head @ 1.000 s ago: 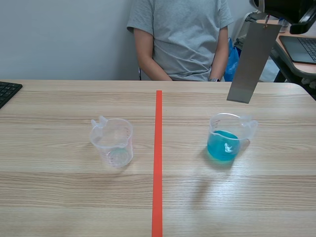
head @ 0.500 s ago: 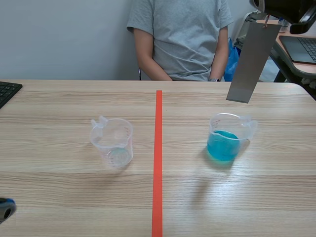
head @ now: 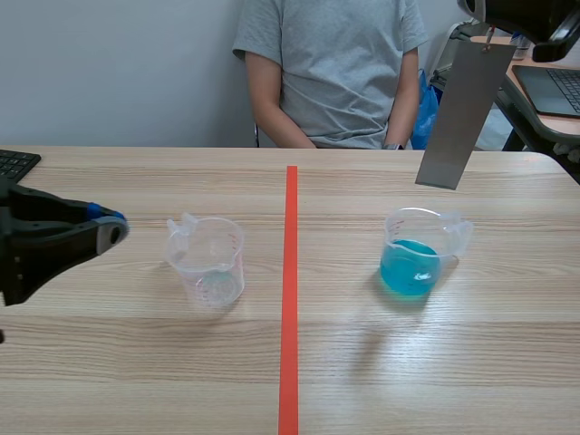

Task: Do the redox reaction experiment.
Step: 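Raise the plate and point at it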

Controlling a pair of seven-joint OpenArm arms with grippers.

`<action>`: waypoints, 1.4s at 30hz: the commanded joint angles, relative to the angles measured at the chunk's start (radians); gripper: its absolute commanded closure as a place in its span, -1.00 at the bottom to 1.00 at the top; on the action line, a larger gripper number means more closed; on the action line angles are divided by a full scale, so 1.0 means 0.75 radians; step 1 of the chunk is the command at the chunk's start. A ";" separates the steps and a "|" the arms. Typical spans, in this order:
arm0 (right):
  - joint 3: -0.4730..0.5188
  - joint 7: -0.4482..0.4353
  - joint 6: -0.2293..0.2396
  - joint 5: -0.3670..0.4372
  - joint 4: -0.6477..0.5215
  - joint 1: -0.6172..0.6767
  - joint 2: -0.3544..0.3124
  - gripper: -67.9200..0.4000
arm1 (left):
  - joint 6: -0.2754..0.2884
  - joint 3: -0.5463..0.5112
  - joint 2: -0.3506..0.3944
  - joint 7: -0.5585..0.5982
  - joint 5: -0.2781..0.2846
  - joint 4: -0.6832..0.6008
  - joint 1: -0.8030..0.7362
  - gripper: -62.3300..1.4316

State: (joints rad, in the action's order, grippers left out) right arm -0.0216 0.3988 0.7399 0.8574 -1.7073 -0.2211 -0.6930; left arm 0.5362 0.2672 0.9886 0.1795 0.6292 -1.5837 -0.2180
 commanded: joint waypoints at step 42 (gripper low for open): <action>0.022 -0.016 0.008 0.020 -0.019 -0.030 -0.024 0.95 | -0.319 0.858 -1.162 -0.184 -0.282 0.952 1.111 0.79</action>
State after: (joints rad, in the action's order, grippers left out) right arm -0.0216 0.3988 0.7399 0.8577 -1.7073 -0.2211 -0.6930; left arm 0.2985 0.9180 0.1318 0.0238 0.4145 -0.8555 0.5907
